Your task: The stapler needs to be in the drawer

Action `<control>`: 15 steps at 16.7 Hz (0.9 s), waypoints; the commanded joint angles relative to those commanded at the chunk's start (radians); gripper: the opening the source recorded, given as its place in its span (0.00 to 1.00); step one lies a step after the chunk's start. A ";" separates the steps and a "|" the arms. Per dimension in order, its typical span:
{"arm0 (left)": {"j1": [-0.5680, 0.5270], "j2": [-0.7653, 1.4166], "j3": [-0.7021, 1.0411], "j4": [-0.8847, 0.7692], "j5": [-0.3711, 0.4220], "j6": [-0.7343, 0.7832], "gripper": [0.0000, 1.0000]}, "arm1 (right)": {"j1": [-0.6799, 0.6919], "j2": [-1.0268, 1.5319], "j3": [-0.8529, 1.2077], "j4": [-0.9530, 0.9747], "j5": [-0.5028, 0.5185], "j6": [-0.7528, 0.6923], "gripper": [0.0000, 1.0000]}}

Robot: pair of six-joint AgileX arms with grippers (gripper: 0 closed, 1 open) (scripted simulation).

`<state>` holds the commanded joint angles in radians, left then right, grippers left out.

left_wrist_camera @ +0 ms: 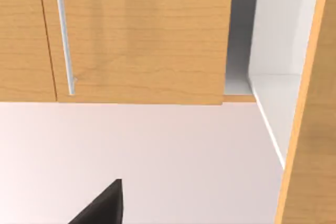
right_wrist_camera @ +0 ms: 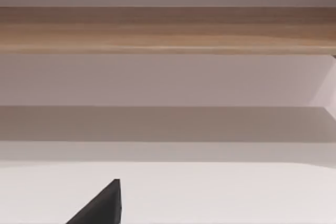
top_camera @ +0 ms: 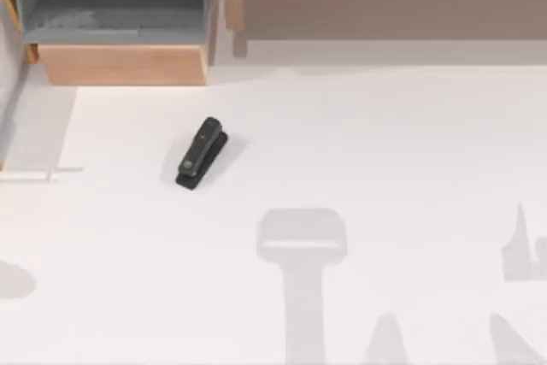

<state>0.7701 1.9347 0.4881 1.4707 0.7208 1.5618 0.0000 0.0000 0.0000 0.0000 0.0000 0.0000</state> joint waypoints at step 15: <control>-0.497 -0.243 0.834 -1.409 -0.408 -0.693 1.00 | 0.000 0.000 0.000 0.000 0.000 0.000 1.00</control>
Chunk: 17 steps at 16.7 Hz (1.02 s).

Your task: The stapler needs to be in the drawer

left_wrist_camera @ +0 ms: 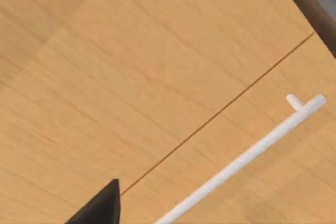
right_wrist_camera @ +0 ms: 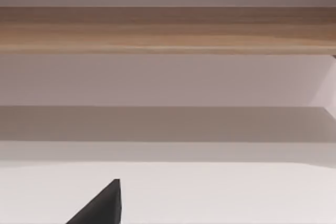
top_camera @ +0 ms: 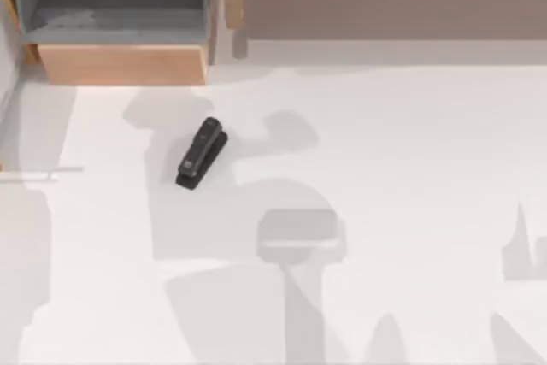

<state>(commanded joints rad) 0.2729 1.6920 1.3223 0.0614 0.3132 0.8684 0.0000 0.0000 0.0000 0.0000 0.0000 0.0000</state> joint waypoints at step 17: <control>-0.696 0.645 0.771 -1.371 -0.308 -0.823 1.00 | 0.000 0.000 0.000 0.000 0.000 0.000 1.00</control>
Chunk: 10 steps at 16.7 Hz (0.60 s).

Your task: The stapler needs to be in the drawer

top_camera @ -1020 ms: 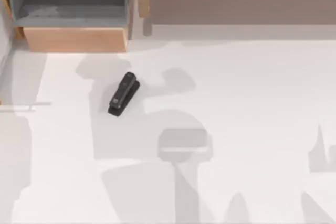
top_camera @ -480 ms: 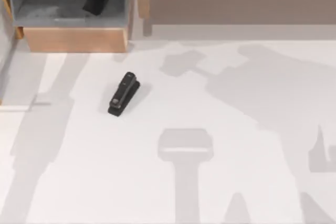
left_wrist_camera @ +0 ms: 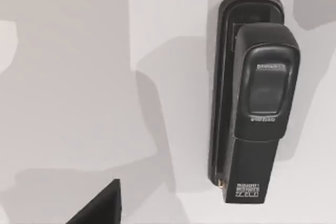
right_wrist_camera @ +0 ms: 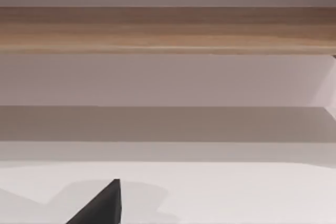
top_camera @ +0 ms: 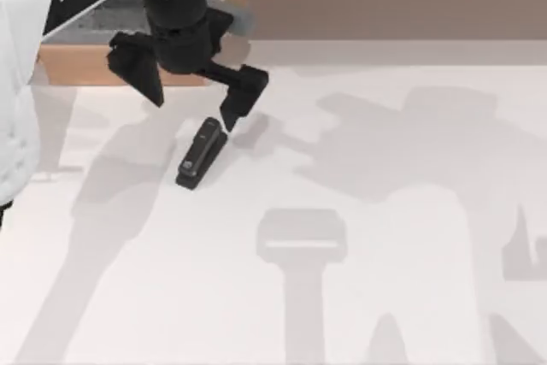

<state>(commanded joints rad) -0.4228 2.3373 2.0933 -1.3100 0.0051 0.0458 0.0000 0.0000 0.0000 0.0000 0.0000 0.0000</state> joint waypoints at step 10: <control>-0.001 0.022 -0.059 0.059 -0.002 -0.006 1.00 | 0.000 0.000 0.000 0.000 0.000 0.000 1.00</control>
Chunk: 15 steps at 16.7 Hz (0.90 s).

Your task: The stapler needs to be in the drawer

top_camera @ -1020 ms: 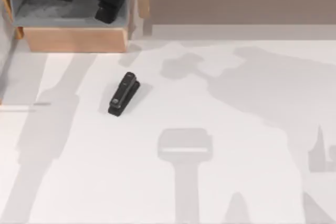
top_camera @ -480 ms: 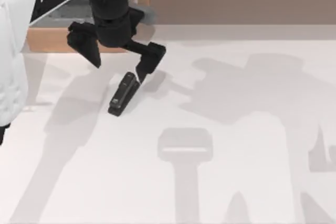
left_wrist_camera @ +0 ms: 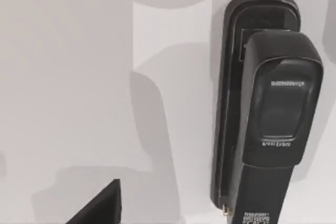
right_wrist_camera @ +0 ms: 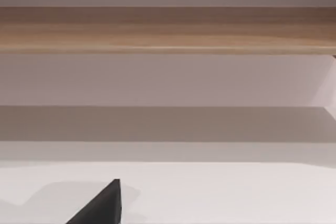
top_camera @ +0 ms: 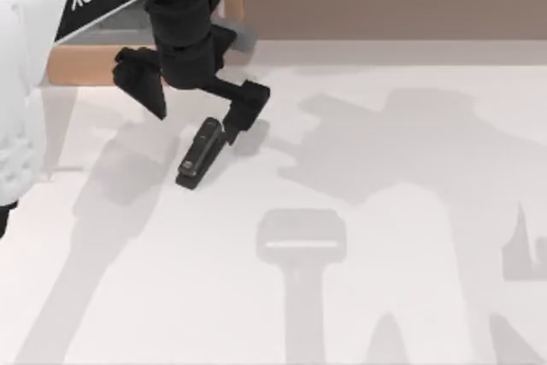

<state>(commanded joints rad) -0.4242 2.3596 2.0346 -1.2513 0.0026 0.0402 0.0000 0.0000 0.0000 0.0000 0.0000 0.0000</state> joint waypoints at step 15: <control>-0.001 0.035 -0.135 0.176 0.000 -0.001 0.62 | 0.000 0.000 0.000 0.000 0.000 0.000 1.00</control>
<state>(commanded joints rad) -0.4254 2.3951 1.8995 -1.0752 0.0027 0.0395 0.0000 0.0000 0.0000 0.0000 0.0000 0.0000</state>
